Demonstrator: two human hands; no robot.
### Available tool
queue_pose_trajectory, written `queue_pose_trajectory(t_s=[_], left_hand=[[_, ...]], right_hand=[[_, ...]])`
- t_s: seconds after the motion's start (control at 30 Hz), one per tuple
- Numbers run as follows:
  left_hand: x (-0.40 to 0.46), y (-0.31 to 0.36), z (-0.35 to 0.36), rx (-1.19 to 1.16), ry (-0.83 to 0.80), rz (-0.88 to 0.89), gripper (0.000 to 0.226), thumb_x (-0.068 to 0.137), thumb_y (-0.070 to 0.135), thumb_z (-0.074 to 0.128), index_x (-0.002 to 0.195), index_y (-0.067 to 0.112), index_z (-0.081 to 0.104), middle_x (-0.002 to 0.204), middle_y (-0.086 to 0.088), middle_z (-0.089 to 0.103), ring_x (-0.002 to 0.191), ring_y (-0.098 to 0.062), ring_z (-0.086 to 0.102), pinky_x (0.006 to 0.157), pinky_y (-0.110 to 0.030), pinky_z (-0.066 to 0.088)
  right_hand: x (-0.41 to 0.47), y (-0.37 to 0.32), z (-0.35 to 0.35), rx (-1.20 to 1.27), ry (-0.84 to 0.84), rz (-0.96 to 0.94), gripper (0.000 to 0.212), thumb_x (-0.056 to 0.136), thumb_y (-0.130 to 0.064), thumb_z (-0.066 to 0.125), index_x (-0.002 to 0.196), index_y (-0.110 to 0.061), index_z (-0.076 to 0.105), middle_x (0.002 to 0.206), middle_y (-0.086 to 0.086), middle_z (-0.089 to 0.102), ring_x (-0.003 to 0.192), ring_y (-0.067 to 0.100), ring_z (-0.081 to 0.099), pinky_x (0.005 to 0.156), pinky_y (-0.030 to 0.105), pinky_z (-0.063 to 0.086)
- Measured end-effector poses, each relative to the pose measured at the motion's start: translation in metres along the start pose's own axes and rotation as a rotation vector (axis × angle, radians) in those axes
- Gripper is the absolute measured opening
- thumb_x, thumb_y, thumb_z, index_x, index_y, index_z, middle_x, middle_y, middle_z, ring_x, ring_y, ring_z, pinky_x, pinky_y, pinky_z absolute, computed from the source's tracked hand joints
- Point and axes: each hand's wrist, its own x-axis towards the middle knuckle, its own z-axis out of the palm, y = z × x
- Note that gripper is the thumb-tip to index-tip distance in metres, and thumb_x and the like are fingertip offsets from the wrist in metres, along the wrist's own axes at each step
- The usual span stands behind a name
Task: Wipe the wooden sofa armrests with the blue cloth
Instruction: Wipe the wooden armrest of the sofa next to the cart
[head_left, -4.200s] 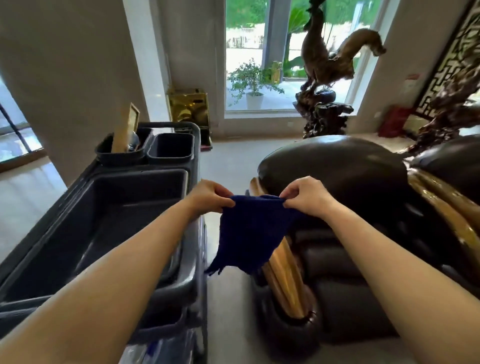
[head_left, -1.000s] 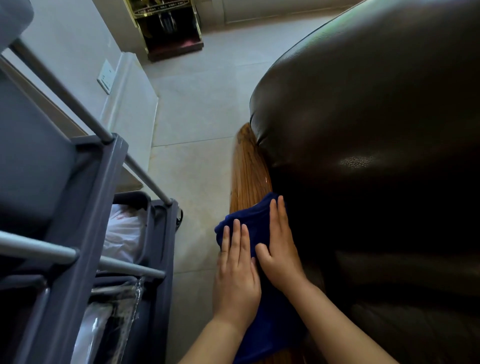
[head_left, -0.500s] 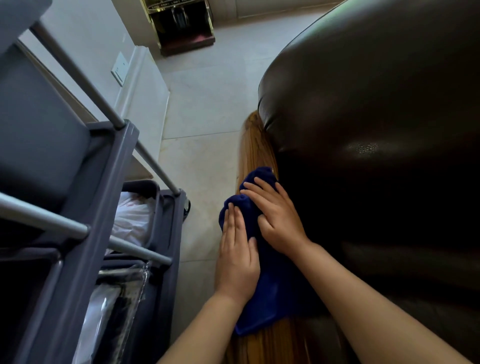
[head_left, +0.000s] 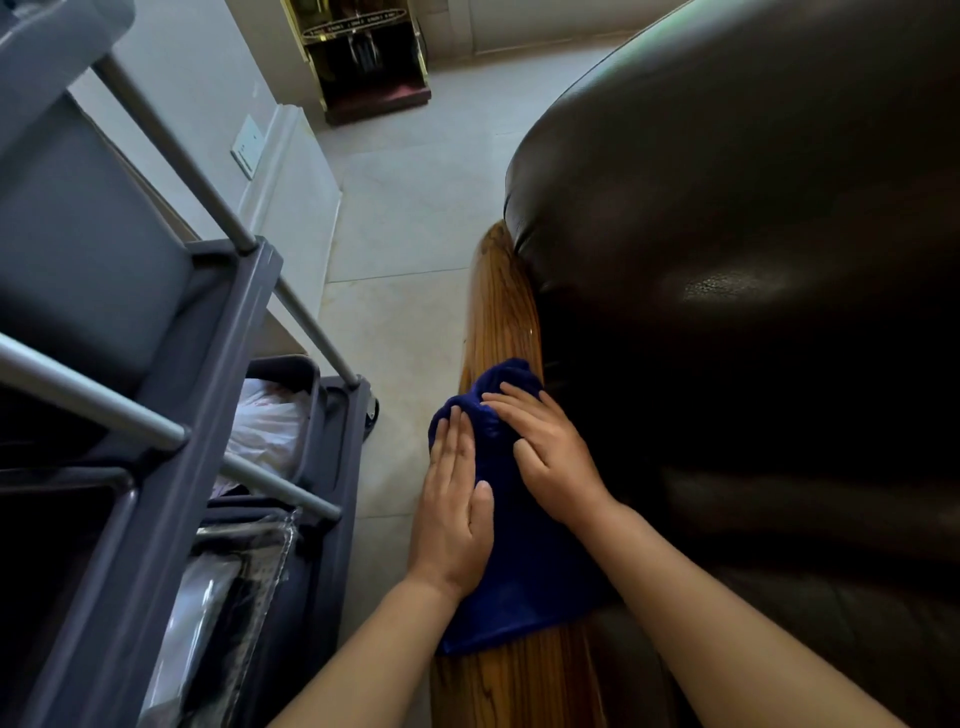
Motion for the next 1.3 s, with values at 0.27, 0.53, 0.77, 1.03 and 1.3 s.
queue_pose_trajectory(t_s=[0.27, 0.53, 0.77, 1.03, 1.3], left_hand=[[-0.020, 0.001, -0.019, -0.022, -0.083, 0.060, 0.060, 0.095, 0.013, 0.037, 0.142, 0.028, 0.005, 0.152, 0.014, 0.005, 0.142, 0.003, 0.000, 0.110, -0.005, -0.001], [-0.018, 0.004, -0.040, 0.062, 0.028, 0.020, 0.047, 0.085, 0.012, 0.063, 0.130, 0.016, 0.050, 0.138, -0.001, 0.050, 0.127, -0.007, 0.042, 0.106, -0.017, 0.025], [-0.020, 0.007, -0.047, 0.136, 0.041, -0.014, 0.039, 0.084, 0.010, 0.063, 0.122, 0.012, 0.058, 0.126, -0.007, 0.062, 0.117, -0.018, 0.056, 0.100, -0.020, 0.035], [-0.012, 0.033, -0.097, 0.295, -0.315, -0.075, 0.021, 0.081, 0.024, 0.064, 0.101, 0.024, 0.071, 0.100, 0.002, 0.073, 0.093, -0.014, 0.065, 0.081, -0.032, 0.052], [-0.008, 0.126, -0.170, -0.007, -0.507, -0.071, 0.016, 0.076, 0.013, 0.067, 0.088, 0.021, 0.075, 0.081, 0.005, 0.074, 0.078, -0.009, 0.069, 0.072, -0.023, 0.057]], right_hand=[[-0.031, -0.014, -0.007, -0.111, 0.013, 0.000, 0.052, 0.081, -0.007, 0.049, 0.133, -0.016, 0.047, 0.139, 0.002, 0.050, 0.132, 0.000, 0.027, 0.116, 0.033, 0.020], [-0.049, -0.012, -0.028, -0.282, -0.005, -0.012, 0.040, 0.086, -0.015, 0.063, 0.125, -0.012, 0.056, 0.138, 0.005, 0.051, 0.135, 0.015, 0.034, 0.113, 0.030, 0.024], [-0.075, -0.017, -0.019, -0.386, -0.027, -0.002, 0.038, 0.086, -0.012, 0.061, 0.123, -0.011, 0.057, 0.133, 0.004, 0.055, 0.131, 0.018, 0.041, 0.109, 0.031, 0.033], [-0.061, -0.056, -0.060, -0.184, -0.185, 0.287, 0.016, 0.081, -0.017, 0.067, 0.097, -0.018, 0.069, 0.097, -0.001, 0.068, 0.092, 0.012, 0.059, 0.085, 0.032, 0.051], [-0.071, -0.133, -0.161, -0.072, -0.260, 0.352, 0.018, 0.076, -0.018, 0.072, 0.080, -0.034, 0.068, 0.081, -0.009, 0.069, 0.077, -0.004, 0.066, 0.061, 0.013, 0.053]])
